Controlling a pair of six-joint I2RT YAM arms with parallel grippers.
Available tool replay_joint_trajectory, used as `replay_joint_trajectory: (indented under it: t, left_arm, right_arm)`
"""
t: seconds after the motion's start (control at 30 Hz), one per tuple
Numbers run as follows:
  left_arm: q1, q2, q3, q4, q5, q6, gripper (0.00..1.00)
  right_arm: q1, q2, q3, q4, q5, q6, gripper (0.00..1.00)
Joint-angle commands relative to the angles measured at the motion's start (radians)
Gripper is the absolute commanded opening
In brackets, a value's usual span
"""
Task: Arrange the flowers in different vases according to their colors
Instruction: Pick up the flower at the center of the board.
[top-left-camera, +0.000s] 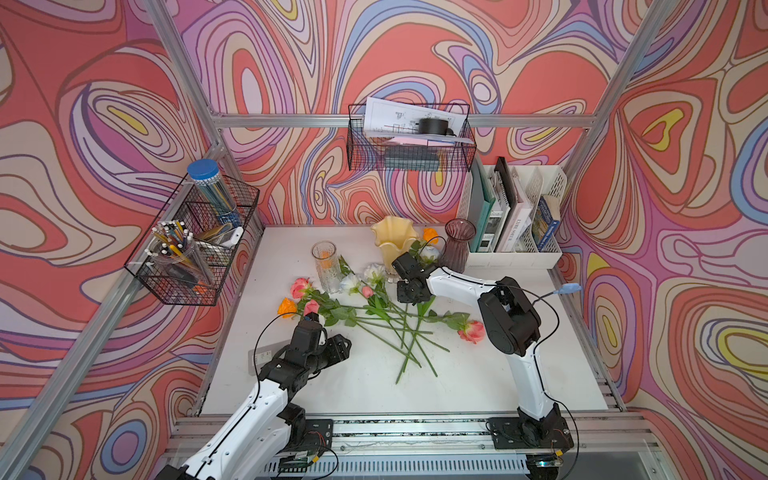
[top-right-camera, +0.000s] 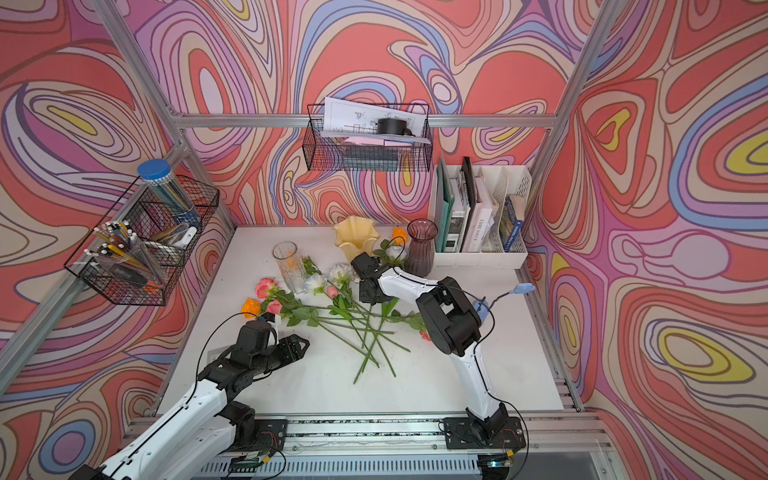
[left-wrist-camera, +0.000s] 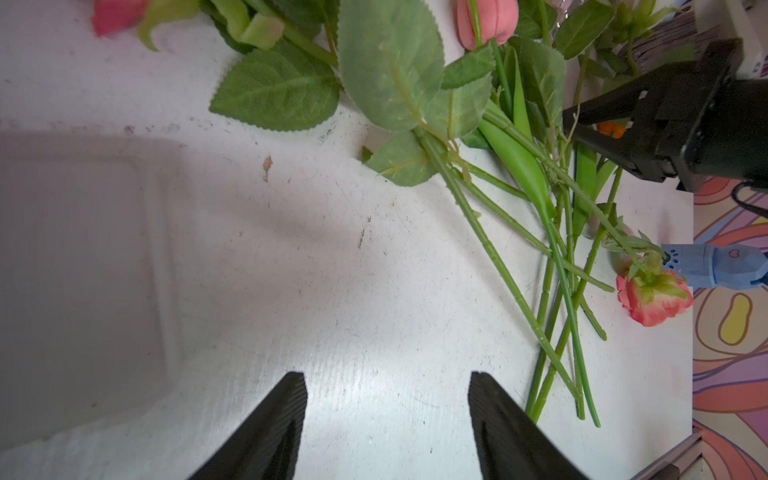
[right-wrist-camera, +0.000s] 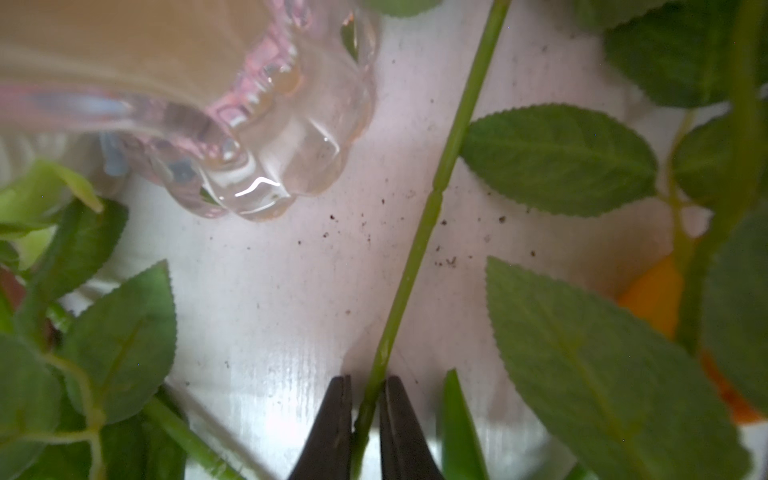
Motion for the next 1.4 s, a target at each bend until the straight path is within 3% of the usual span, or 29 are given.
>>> replay_joint_trajectory:
  t: [0.0, 0.13, 0.43, 0.9, 1.37]
  left_arm:
    - [0.007, -0.008, -0.009, -0.010, -0.010, 0.014, 0.68]
    - [0.007, -0.008, -0.009, -0.011, -0.007, 0.015, 0.68]
    - [0.007, -0.017, -0.009, -0.016, -0.004, 0.013, 0.68]
    - [0.007, -0.009, -0.014, -0.003, 0.012, 0.018, 0.68]
    - [0.007, 0.019, -0.016, 0.021, 0.040, 0.024, 0.68]
  right_arm:
    - [0.001, 0.030, -0.002, -0.001, 0.020, 0.015, 0.06]
    - [0.001, 0.032, 0.001, 0.014, 0.034, 0.027, 0.00]
    - [0.001, -0.012, -0.034, 0.099, 0.090, 0.041, 0.00]
    - [0.002, -0.194, -0.277, 0.530, 0.172, 0.016, 0.00]
    - [0.024, -0.292, -0.435, 0.872, 0.311, -0.129, 0.00]
